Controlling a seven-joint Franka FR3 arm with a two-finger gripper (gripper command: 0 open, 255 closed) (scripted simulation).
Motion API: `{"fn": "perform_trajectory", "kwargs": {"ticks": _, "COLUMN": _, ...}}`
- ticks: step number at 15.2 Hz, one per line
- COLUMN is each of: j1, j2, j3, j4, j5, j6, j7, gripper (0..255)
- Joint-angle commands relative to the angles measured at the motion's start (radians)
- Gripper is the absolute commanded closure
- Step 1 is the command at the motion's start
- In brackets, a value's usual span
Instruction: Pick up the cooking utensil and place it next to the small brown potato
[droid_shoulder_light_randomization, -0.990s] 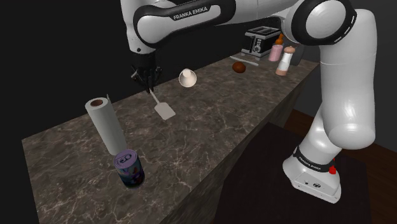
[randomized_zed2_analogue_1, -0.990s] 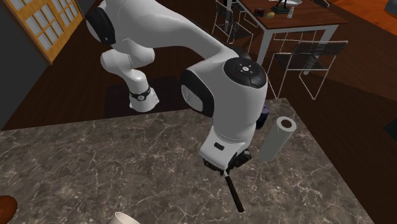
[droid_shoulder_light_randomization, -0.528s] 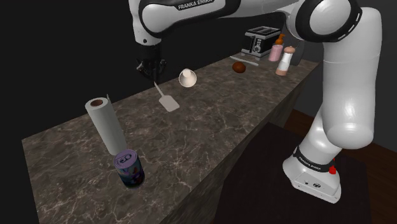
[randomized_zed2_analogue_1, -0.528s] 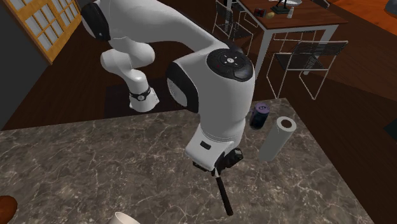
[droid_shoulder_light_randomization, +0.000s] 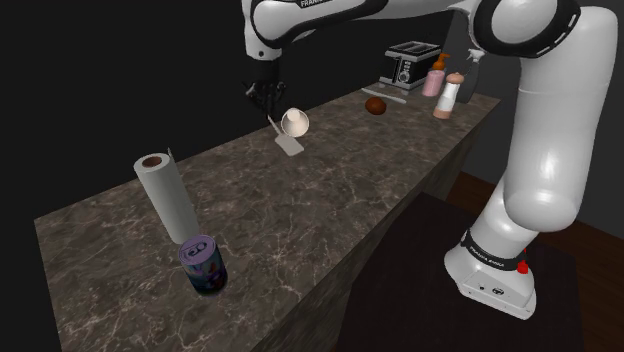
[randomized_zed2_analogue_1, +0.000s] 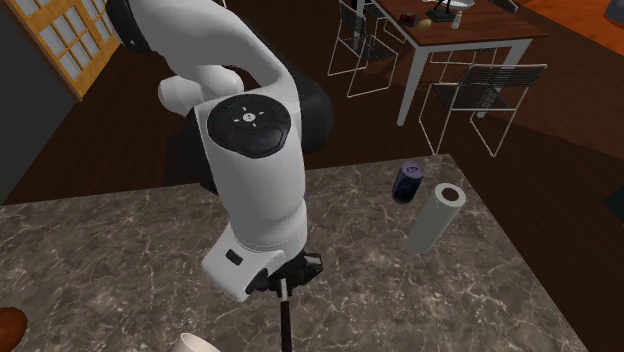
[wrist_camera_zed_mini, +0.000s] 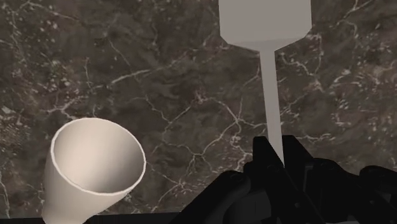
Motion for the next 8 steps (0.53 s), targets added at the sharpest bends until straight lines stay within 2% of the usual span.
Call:
{"fn": "perform_trajectory", "kwargs": {"ticks": 1, "j1": -0.03, "j2": -0.016, "j3": -0.011, "j4": -0.023, "j5": 0.01, "j6": 0.009, "j7": -0.043, "gripper": 255}}
{"fn": "perform_trajectory", "kwargs": {"ticks": 8, "j1": -0.133, "j2": -0.023, "j3": -0.057, "j4": -0.029, "j5": 0.036, "j6": 0.014, "j7": -0.197, "gripper": 255}}
